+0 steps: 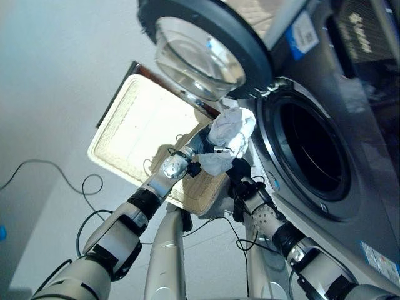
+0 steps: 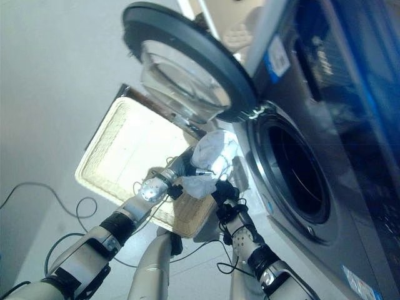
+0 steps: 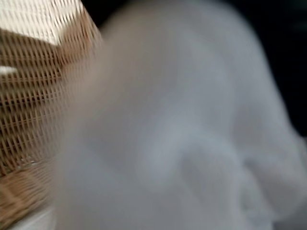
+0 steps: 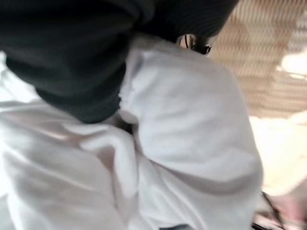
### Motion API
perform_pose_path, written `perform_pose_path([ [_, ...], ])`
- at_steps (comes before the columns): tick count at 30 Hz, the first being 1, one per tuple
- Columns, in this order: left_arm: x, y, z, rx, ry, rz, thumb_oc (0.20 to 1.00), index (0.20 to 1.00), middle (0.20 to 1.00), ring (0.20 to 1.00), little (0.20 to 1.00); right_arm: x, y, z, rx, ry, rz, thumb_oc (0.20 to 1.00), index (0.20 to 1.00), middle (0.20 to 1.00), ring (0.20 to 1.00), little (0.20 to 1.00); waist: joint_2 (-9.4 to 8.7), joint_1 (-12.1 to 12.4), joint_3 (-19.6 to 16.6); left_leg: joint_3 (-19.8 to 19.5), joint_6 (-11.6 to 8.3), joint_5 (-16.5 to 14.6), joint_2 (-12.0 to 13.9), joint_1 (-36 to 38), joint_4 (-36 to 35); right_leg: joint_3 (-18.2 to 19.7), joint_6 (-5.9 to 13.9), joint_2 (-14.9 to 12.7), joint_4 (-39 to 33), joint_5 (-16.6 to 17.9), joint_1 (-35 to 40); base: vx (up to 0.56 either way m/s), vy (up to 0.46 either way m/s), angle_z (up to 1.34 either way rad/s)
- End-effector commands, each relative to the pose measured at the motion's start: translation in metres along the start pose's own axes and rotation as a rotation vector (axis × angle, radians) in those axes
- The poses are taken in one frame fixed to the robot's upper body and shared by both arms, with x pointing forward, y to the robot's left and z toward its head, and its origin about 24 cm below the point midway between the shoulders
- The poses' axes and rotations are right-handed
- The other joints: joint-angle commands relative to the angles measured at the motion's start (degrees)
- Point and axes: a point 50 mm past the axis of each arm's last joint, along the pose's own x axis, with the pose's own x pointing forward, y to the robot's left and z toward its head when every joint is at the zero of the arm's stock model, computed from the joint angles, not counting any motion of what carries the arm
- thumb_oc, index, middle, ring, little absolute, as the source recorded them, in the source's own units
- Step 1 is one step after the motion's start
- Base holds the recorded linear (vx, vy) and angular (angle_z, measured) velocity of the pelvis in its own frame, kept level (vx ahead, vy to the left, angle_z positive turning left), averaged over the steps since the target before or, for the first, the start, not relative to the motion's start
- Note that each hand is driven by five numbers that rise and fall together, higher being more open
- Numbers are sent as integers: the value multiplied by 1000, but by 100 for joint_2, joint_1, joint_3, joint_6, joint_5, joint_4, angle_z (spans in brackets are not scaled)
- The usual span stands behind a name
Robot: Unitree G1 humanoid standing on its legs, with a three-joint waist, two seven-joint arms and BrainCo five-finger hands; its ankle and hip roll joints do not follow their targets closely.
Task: Put the clothes into the washing machine.
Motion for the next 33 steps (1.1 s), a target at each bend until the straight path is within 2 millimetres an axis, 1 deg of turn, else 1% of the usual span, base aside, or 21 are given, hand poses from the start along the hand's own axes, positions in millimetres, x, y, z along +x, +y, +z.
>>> perform_pose_path([
  [1, -11, -4, -6, 179, -41, 43, 1000, 1000, 1000, 1000, 1000, 26, 37, 65, 83, -373, 137, 200, 200, 200, 200, 200, 209, 43, -7, 349, -386, -646, -12, 70, 435, 8, 646, 120, -103, 64, 143, -18, 138, -41],
  [2, -10, -9, 1, 220, -74, 39, 1000, 1000, 1000, 1000, 1000, 19, 26, 55, 100, -347, 104, 200, 200, 200, 200, 200, 261, -61, -7, 441, -380, -669, -48, 124, 419, 114, 633, 174, -175, 76, 171, -18, 138, -41],
  [4, -10, -9, 1, 220, -74, 39, 1000, 1000, 1000, 1000, 1000, 19, 26, 55, 100, -347, 104, 200, 200, 200, 200, 200, 261, -61, -7, 441, -380, -669, -48, 124, 419, 114, 633, 174, -175, 76, 171, -11, 133, -43],
  [5, -6, -15, 6, 232, -95, 25, 1000, 1000, 1000, 1000, 1000, 14, 18, 47, 87, -320, 72, 200, 200, 200, 200, 200, 322, -155, -7, 547, -368, -687, -84, 179, 398, 208, 626, 203, -262, 94, 194, -4, 128, -46],
  [6, -6, -15, 6, 232, -95, 25, 1000, 1000, 1000, 1000, 1000, 14, 18, 47, 87, -320, 72, 200, 200, 200, 200, 200, 322, -155, -7, 547, -368, -687, -84, 179, 398, 208, 626, 203, -262, 94, 194, -12, 236, -65],
  [7, -1, -18, 11, 241, -97, 20, 1000, 1000, 1000, 1000, 1000, 12, 16, 39, 85, -296, 61, 200, 200, 200, 200, 200, 350, -247, -7, 659, -354, -709, -112, 212, 402, 277, 627, 239, -333, 120, 202, -8, 166, -39],
  [8, 2, -19, 12, 241, -98, 28, 1000, 1000, 1000, 1000, 1000, 12, 16, 36, 81, -278, 54, 200, 200, 200, 200, 200, 342, -286, -7, 695, -346, -717, -125, 196, 431, 323, 620, 273, -352, 133, 193, -4, 197, -50],
  [11, 4, -19, 13, 247, -95, 43, 1000, 1000, 1000, 1000, 1000, 11, 13, 32, 89, -267, 31, 200, 200, 200, 200, 200, 331, -336, -7, 718, -338, -727, -138, 189, 455, 392, 621, 317, -360, 147, 179, 12, 95, -29],
  [17, 9, -15, 14, 282, -81, 80, 1000, 1000, 1000, 1000, 1000, 5, -5, 28, 179, -290, -79, 200, 200, 200, 200, 200, 297, -441, -7, 760, -316, -751, -168, 168, 494, 551, 621, 425, -391, 172, 153, 17, 80, -6],
  [18, 10, -15, 14, 285, -70, 86, 1000, 1000, 1000, 1000, 1000, 2, -11, 30, 209, -326, -112, 200, 200, 200, 200, 200, 298, -461, -7, 756, -310, -752, -178, 167, 495, 598, 624, 449, -393, 179, 147, 25, 69, -2],
  [20, 11, -14, 14, 283, -66, 93, 1000, 1000, 1000, 1000, 1000, 1, -14, 31, 205, -343, -135, 200, 200, 200, 200, 200, 302, -470, -7, 766, -308, -746, -187, 177, 483, 607, 627, 461, -409, 185, 159, 23, 63, -5],
  [21, 12, -12, 13, 273, -56, 117, 1000, 1000, 1000, 1000, 1000, -1, -20, 36, 201, -384, -179, 200, 200, 200, 200, 200, 308, -483, -7, 773, -297, -732, -197, 196, 454, 658, 625, 495, -429, 198, 169, 24, 60, -7],
  [23, 12, -12, 13, 271, -53, 122, 1000, 1000, 1000, 1000, 1000, -1, -21, 37, 202, -397, -190, 200, 200, 200, 200, 200, 309, -488, -7, 776, -296, -730, -199, 202, 448, 672, 625, 504, -434, 201, 173, 15, 35, -5],
  [26, 12, -7, 10, 235, -36, 182, 1000, 1000, 1000, 1000, 1000, -6, -32, 47, 212, -474, -241, 200, 200, 200, 200, 200, 318, -492, -7, 755, -282, -732, -216, 212, 442, 728, 629, 540, -428, 198, 181, 24, 36, -3],
  [27, 9, 6, 7, 123, -32, 311, 1000, 1000, 1000, 1000, 1000, -10, -46, 65, 229, -553, -288, 200, 200, 200, 200, 200, 347, -436, -7, 645, -272, -761, -258, 214, 470, 786, 628, 565, -394, 169, 203, 32, 15, 0],
  [28, 9, 6, 7, 119, -32, 317, 1000, 1000, 1000, 1000, 1000, -10, -47, 65, 231, -556, -289, 200, 200, 200, 200, 200, 351, -433, -7, 640, -272, -763, -260, 210, 474, 785, 628, 565, -392, 168, 202, 33, -7, 1],
  [30, 2, 19, 3, 52, -46, 426, 1000, 1000, 1000, 1000, 1000, -9, -60, 81, 344, -621, -351, 200, 200, 200, 200, 200, 363, -308, -7, 513, -267, -814, -299, 171, 562, 767, 642, 558, -284, 132, 183, 21, -61, 3],
  [31, 0, 20, 2, 46, -45, 447, 1000, 1000, 1000, 1000, 1000, -10, -62, 84, 367, -638, -366, 200, 200, 200, 200, 200, 366, -285, -7, 492, -265, -826, -306, 157, 584, 753, 644, 552, -270, 126, 177, 33, -80, 5],
  [33, -8, 28, -3, 21, -52, 544, 1000, 1000, 1000, 1000, 1000, -15, -76, 93, 469, -713, -430, 200, 200, 200, 200, 200, 367, -162, -7, 401, -269, -849, -332, 137, 609, 706, 654, 533, -235, 112, 187, 21, -94, 7],
])
